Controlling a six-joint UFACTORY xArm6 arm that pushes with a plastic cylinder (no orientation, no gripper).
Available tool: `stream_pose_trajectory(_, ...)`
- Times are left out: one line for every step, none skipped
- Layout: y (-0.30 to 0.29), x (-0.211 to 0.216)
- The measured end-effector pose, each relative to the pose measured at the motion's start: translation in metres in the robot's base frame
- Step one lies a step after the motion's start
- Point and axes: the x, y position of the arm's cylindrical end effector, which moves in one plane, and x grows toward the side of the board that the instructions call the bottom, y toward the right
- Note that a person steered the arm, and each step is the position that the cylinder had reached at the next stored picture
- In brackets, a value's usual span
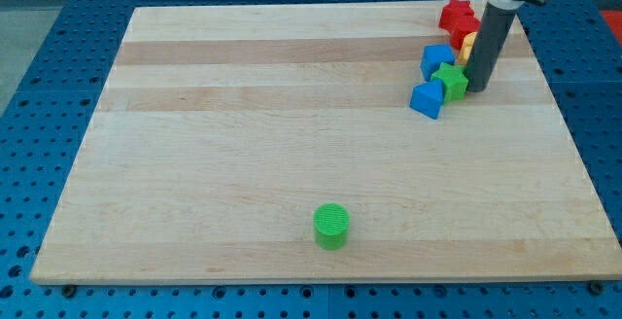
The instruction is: Move the arm top right corner of the board
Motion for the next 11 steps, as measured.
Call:
stream_pose_trajectory(0.0, -0.018)
stream_pose_trajectory(0.0, -0.022)
stream_pose_trajectory(0.01, -0.011)
stream_pose_trajectory(0.017, 0.019)
stream_pose_trajectory(0.017, 0.063)
stream_pose_trajectory(0.041, 0.074)
stream_pose_trajectory(0.078, 0.007)
stream_pose_trajectory(0.089, -0.072)
stream_pose_trajectory(0.087, -0.15)
stream_pose_trajectory(0.071, -0.171)
stream_pose_trajectory(0.049, -0.17)
